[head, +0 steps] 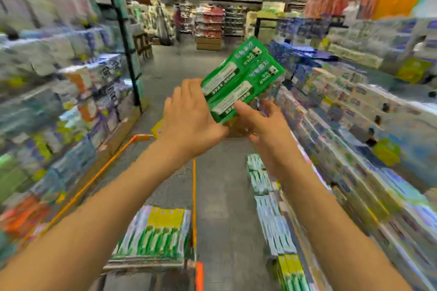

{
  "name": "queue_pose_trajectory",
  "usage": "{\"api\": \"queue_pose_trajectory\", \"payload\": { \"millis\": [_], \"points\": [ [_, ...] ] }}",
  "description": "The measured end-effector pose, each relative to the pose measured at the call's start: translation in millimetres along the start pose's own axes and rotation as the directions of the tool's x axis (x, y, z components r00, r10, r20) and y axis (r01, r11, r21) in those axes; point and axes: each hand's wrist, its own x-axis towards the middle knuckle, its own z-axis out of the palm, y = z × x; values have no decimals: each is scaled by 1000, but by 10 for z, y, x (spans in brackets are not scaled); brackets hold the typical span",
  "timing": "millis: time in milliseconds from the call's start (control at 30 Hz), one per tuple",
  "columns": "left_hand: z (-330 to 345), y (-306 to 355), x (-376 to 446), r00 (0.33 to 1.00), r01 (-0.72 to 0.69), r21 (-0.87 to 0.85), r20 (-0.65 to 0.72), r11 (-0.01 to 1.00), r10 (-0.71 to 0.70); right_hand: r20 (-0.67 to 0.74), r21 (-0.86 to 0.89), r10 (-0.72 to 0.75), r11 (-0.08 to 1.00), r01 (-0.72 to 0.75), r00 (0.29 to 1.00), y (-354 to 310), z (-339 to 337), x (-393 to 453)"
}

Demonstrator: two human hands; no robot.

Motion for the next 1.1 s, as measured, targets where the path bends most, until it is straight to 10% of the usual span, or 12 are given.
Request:
{"api": "queue_pose_trajectory", "payload": {
  "millis": [233, 533, 833, 967, 1100],
  "points": [
    [-70, -1195, -162, 971, 235, -99, 78, 967, -228, -141, 196, 38, 981, -9, 989, 779, 1564, 401],
    [-221, -2827, -42, 873, 324, -276, 455, 905, -174, -84, 204, 262, 949, -240, 961, 1491, 2632, 865],
    [780, -3459, -364, 585, 810, -560, 789, 175, -185, -35, 56, 419, 907, -416, 907, 2231, 2517, 1212],
    [1176, -3580, -591, 490, 867, -495, 822, 58, -291, -59, 25, 564, 826, -563, 824, 2699, 2405, 1311],
    [1548, -3638, -763, 466, 884, -442, 808, 151, -360, -19, -147, 608, 783, -604, 793, 3172, 2313, 1383]
  ]
}}
